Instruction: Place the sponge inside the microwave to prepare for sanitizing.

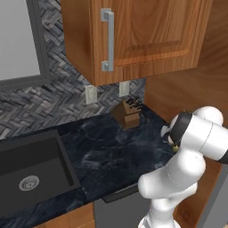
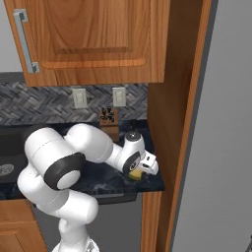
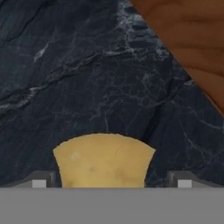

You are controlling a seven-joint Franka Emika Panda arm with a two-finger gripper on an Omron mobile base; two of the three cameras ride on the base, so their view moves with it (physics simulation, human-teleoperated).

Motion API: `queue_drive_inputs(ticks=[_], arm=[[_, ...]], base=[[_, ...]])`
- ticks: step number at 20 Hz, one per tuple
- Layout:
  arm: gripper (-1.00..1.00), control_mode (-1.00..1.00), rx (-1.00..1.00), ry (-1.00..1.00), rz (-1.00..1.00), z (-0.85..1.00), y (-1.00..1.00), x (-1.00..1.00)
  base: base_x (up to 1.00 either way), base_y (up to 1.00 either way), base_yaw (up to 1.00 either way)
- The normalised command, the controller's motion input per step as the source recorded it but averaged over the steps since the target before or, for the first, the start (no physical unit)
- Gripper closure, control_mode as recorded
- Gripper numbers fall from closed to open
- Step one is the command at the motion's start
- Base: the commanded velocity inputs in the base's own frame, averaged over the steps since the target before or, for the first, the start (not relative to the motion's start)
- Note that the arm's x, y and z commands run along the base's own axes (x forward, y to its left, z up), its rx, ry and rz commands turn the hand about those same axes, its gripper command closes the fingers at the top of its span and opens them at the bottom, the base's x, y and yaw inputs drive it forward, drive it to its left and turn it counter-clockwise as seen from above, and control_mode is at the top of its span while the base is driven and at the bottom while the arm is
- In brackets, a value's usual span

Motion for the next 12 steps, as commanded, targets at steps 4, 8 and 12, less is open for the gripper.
queue_drive_inputs(ticks=[4,8,12], arm=[[-1.00,-1.00,0.00,0.01,0.00,-0.28,0.00,0.00],[-1.00,-1.00,0.01,0.00,0.00,-0.19,0.00,0.00],[1.00,-1.00,0.00,0.00,0.00,-0.11,0.06,0.00]], base=[[0.00,0.00,0.00],[0.00,0.00,0.00],[0.00,0.00,0.00]])
